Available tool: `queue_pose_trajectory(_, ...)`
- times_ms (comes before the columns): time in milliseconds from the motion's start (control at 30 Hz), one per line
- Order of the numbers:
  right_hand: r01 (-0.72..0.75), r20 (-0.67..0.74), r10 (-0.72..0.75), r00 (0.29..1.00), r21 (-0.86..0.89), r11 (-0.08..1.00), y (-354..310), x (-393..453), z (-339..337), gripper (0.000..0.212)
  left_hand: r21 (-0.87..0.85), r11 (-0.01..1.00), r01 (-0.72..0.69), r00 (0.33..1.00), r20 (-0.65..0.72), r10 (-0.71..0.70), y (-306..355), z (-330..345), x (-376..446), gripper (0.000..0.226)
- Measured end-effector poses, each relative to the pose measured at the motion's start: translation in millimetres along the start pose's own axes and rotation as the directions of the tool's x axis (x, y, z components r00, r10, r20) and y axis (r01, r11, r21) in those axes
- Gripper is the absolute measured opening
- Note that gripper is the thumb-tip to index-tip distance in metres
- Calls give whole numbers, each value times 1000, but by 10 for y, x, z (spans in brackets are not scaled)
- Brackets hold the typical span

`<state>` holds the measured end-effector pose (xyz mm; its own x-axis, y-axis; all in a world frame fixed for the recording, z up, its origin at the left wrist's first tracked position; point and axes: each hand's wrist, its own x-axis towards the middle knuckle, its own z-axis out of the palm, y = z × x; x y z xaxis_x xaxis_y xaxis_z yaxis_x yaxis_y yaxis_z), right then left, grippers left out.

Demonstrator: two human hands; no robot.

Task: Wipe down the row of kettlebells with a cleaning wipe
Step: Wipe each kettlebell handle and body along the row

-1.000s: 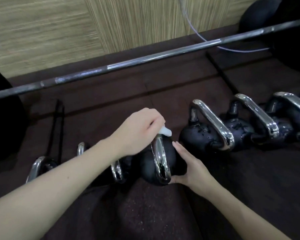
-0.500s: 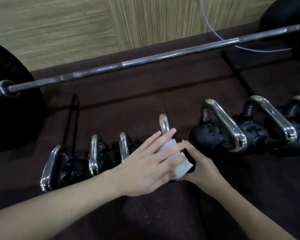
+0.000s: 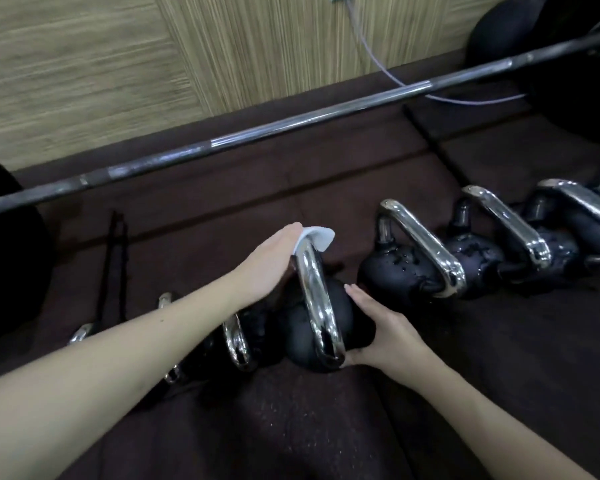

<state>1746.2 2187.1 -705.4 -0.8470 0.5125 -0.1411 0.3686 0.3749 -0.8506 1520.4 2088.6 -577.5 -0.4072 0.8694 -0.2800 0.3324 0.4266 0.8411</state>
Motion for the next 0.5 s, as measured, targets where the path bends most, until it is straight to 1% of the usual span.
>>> queue_pose_trajectory(33, 0, 3, 0, 1000, 16, 1000, 7, 0, -1, 130, 50, 997, -52, 999, 0, 52, 19, 33, -67, 36)
queue_pose_trajectory(67, 1, 6, -1, 1000, 28, 1000, 13, 0, 2, 130, 172, 969, -180, 983, -12, 184, 23, 66, -154, 33)
queue_pose_trajectory(100, 4, 4, -4, 1000, 38, 999, 22, 2, 9, 130, 318, 884, -344, 933, 10, 360, 18, 101, -247, 34)
queue_pose_trajectory(133, 6, 0, -6, 1000, 47, 999, 35, 5, 20, 130, 453, 745, -490, 857, 92, 507, 1, 119, -333, 37)
queue_pose_trajectory(167, 7, -7, -7, 1000, 53, 999, 43, 6, 31, 129, 572, 585, -575, 785, 185, 592, -59, 147, -400, 38)
queue_pose_trajectory(200, 6, -15, -6, 1000, 52, 999, 44, 6, 41, 129, 659, 454, -599, 747, 258, 612, -125, 183, -467, 38)
queue_pose_trajectory(267, 14, -22, -13, 1000, 51, 999, 23, 6, 37, 127, 739, 253, -625, 708, 399, 583, -245, 238, -568, 42)
queue_pose_trajectory(333, 25, -15, -25, 1000, 49, 998, 6, -1, 32, 121, 735, 41, -677, 621, 541, 567, -312, 239, -591, 44)
queue_pose_trajectory(367, 27, -12, -27, 1000, 45, 999, 3, 2, 32, 120, 728, -13, -686, 588, 564, 579, -332, 204, -560, 46)
queue_pose_trajectory(400, 24, -13, -23, 1000, 43, 999, 1, 6, 33, 122, 725, 34, -688, 605, 547, 579, -356, 148, -483, 47)
queue_pose_trajectory(433, 15, -18, -14, 1000, 44, 999, 10, 10, 37, 125, 721, 161, -674, 652, 478, 589, -318, 96, -417, 49)
queue_pose_trajectory(467, 9, -22, -8, 1000, 46, 999, 18, 13, 41, 127, 692, 340, -637, 713, 361, 602, -273, 52, -342, 52)
queue_pose_trajectory(500, 2, -22, -1, 1000, 46, 999, 37, 10, 48, 128, 602, 541, -588, 777, 232, 586, -211, 23, -279, 49)
